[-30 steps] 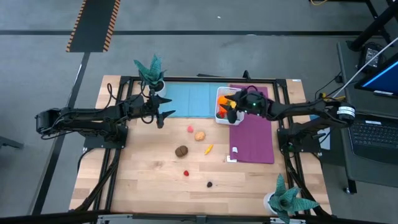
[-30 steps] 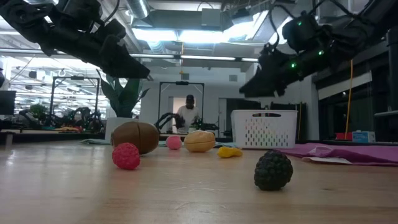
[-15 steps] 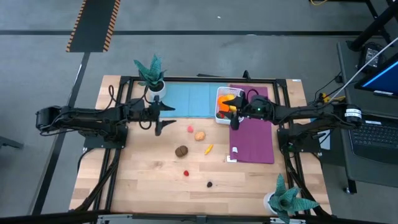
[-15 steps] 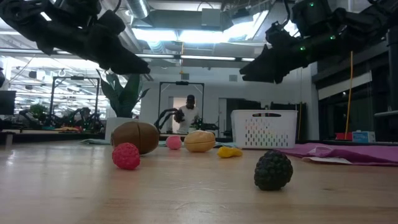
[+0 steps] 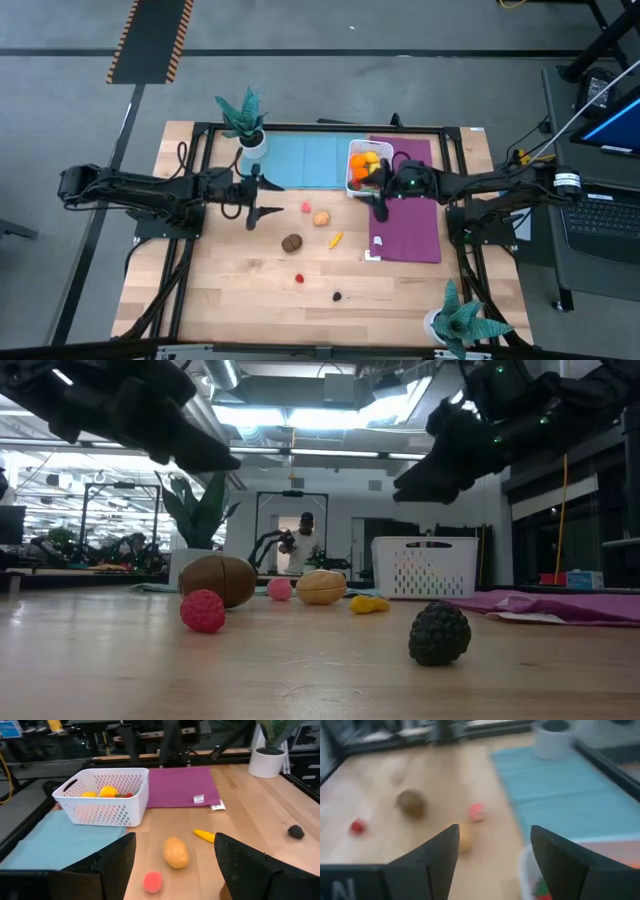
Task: Pick and placing Produce into tupperware
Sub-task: Put the yellow corn into the white container
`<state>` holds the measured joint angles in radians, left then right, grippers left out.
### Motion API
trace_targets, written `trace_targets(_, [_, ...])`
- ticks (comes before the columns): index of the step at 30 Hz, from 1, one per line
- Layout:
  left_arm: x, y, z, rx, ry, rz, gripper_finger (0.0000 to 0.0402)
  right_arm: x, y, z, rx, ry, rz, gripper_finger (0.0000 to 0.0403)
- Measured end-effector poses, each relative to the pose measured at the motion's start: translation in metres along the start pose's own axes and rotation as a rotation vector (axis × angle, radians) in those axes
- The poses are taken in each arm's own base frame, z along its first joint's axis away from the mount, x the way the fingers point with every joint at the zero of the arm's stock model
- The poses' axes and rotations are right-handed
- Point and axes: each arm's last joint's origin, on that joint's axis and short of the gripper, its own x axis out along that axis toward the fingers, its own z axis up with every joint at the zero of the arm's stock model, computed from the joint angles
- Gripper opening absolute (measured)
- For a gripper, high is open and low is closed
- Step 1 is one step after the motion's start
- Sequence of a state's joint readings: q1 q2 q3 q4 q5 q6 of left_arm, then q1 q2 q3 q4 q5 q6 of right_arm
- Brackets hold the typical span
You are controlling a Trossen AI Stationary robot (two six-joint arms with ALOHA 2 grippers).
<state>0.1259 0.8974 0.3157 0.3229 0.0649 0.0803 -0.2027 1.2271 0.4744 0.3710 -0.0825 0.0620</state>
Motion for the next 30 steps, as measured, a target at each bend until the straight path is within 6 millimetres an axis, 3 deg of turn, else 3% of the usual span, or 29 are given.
trace_targets(5, [0.000, -0.005, 0.000, 0.006, -0.001, -0.024, 0.0263, 0.011, 0.020, -0.009, -0.090, 0.053, 0.093, 0.0246])
trace_targets(10, [0.000, -0.006, 0.000, -0.011, -0.002, -0.032, 0.0263, 0.030, 0.028, -0.002, -0.086, 0.097, 0.142, 0.0246])
trace_targets(20, [0.000, -0.010, -0.005, -0.065, 0.060, -0.049, 0.0263, 0.074, 0.047, -0.007, -0.320, 0.465, 0.295, 0.0246])
trace_targets(30, [0.000, -0.010, -0.005, -0.064, 0.062, -0.051, 0.0263, 0.109, 0.066, -0.017, -0.448, 0.578, 0.374, 0.0246])
